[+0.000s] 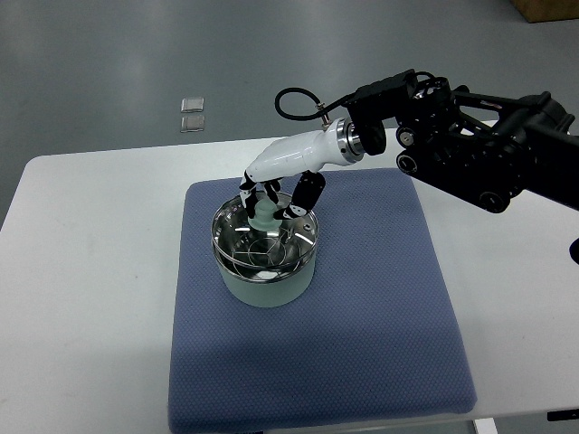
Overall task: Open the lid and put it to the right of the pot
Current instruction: 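Lift the glass lid off the saucepan with the right hand, then carry the lid beside the saucepan and lower it onto the mat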
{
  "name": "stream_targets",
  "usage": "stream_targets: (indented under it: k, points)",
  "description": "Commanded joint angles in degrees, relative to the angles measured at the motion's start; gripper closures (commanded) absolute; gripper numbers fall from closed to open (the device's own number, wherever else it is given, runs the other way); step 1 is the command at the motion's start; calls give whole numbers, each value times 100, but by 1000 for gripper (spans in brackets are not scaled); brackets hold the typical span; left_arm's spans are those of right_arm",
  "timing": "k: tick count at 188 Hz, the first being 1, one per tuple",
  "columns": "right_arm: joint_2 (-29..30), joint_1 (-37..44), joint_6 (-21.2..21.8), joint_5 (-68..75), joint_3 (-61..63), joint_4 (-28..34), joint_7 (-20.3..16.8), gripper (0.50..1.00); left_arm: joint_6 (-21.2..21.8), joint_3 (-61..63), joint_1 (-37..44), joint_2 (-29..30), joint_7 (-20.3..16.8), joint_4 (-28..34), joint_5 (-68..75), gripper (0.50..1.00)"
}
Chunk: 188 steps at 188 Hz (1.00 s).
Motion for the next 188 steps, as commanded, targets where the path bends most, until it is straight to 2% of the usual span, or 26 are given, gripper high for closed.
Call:
stream_targets:
  k: [1, 42, 57, 85, 163, 188]
  points:
    - [-10, 12, 3, 9, 3, 12, 56, 1000, 0, 9, 0, 0, 0, 0, 0, 500]
    - [-195, 64, 117, 88, 20, 117, 126, 1000, 0, 0, 0, 0, 0, 0, 0, 500]
    - [-265, 135, 284, 220, 143, 179, 126, 1000, 0, 0, -9, 0, 0, 0, 0, 500]
    - [-318, 144, 284, 238, 231, 214, 144, 1000, 0, 0, 0, 0, 0, 0, 0, 500]
    - [-1417, 29, 197, 246, 310, 196, 320, 1000, 0, 0, 0, 0, 0, 0, 0, 500]
    - [-1610, -164, 12, 246, 301, 170, 416, 1000, 0, 0, 0, 0, 0, 0, 0, 500]
